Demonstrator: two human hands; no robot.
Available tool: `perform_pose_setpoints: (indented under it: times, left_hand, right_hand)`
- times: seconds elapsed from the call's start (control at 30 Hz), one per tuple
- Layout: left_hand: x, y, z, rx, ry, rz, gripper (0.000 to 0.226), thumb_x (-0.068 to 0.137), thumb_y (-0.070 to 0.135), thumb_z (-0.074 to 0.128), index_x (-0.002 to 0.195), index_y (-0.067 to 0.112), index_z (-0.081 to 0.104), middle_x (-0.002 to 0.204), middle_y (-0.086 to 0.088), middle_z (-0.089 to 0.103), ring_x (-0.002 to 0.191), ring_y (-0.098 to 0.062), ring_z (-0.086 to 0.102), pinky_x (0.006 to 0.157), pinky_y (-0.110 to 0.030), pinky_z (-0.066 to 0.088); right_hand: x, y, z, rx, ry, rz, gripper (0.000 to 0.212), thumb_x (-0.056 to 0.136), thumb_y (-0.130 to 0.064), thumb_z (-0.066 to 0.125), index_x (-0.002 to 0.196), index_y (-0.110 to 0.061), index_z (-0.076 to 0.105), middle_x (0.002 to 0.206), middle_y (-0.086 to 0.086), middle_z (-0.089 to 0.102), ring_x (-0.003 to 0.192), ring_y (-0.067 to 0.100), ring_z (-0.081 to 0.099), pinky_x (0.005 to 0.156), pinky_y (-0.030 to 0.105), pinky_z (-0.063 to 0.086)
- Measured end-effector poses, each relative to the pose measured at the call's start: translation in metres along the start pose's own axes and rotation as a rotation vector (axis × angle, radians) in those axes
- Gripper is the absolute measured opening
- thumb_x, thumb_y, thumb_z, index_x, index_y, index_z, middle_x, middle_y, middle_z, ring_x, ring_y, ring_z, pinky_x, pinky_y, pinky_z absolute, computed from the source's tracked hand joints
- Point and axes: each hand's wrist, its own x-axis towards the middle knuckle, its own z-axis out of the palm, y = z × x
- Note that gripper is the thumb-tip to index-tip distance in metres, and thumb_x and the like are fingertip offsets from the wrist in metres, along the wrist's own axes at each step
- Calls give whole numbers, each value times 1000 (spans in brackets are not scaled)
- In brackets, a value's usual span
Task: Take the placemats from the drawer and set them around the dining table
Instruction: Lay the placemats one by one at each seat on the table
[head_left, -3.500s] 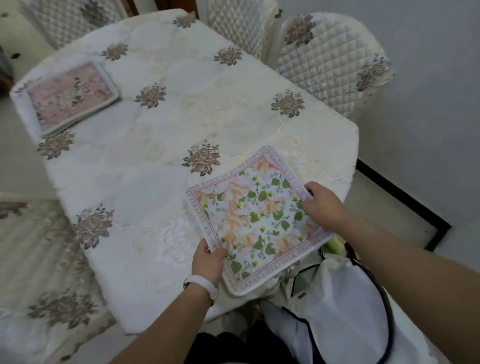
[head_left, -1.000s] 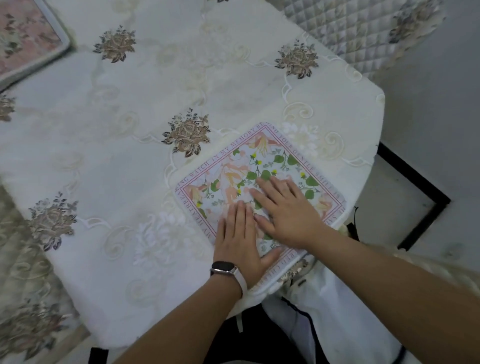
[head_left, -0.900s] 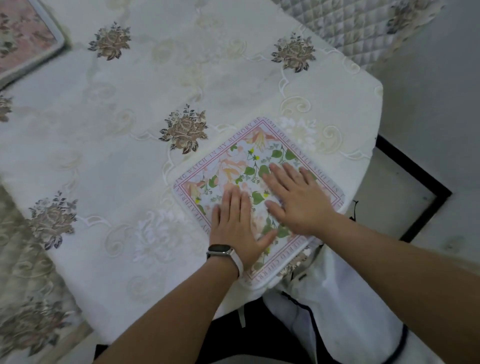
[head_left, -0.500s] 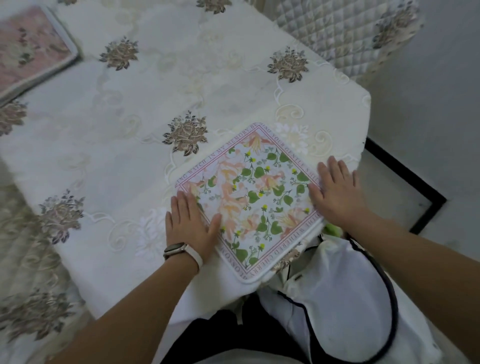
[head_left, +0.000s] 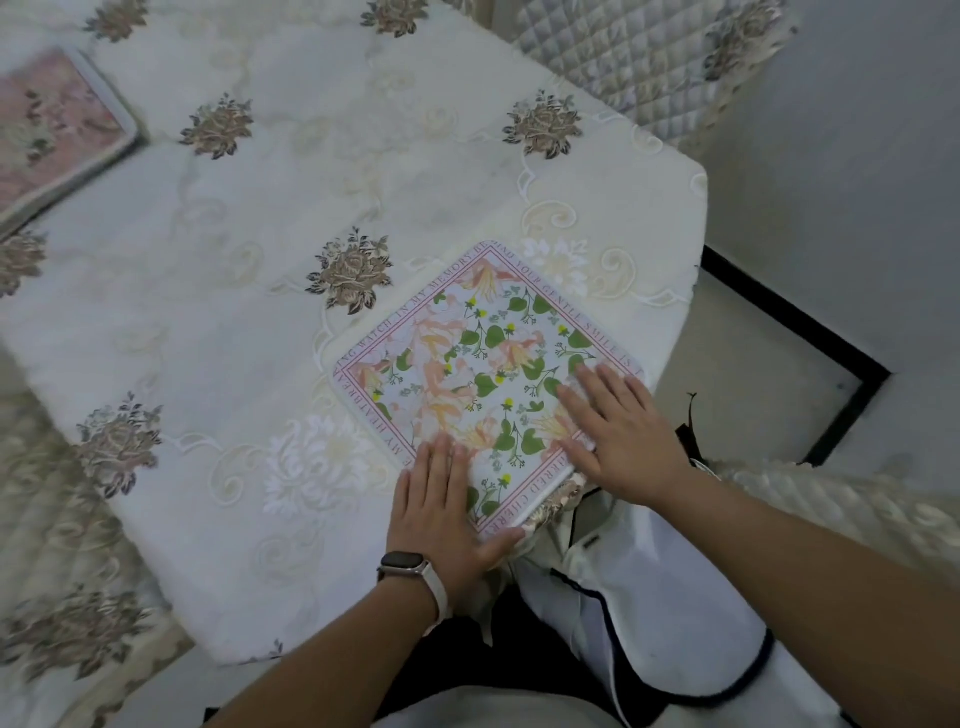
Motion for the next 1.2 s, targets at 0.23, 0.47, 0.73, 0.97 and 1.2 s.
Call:
perform_pose_setpoints:
  times: [0.23, 0.47, 0.73, 0.97, 1.2]
  left_hand:
    - [-16, -26, -5, -4, 21, -65, 92, 80, 83, 14, 150, 30, -14, 158, 2, -18, 145, -18, -19, 117, -44, -5]
    - [-50, -92, -24, -27, 32, -147, 74, 88, 62, 28, 149, 21, 29, 155, -8, 31, 142, -27, 30, 110, -47, 30]
    - [-106, -147, -51, -286, 139, -311, 68, 81, 49, 45, 140, 14, 46, 128, -8, 59, 115, -27, 56, 93, -38, 47]
    - [-152, -214, -117, -11, 395, -216, 38, 75, 30, 66, 107, 8, 67, 109, -12, 67, 96, -32, 65, 76, -42, 55]
    - [-252, -338, -165, 13, 511, -286, 48, 78, 39, 42, 113, 15, 64, 119, -8, 64, 107, -30, 61, 82, -44, 53]
  right_hand:
    - [3, 43, -13, 36, -45, 192, 67, 95, -64, 5, 156, -34, 3, 165, -3, -6, 151, 22, -8, 120, 51, -1]
    - [15, 61, -53, 38, 33, 263, 50, 99, -45, 29, 139, -18, 42, 158, 9, 29, 145, 29, 23, 115, 54, 17]
    - [33, -44, -85, 143, 127, 95, 45, 96, -35, 46, 135, -13, 54, 146, 7, 47, 136, 26, 38, 112, 45, 30]
    - [47, -218, -108, 110, 119, -209, 41, 99, -29, 48, 138, -14, 54, 143, 4, 52, 131, 24, 45, 106, 35, 34]
    - [25, -420, -133, 67, 178, -436, 43, 96, -36, 53, 136, -21, 56, 138, -3, 56, 127, 22, 48, 101, 35, 37]
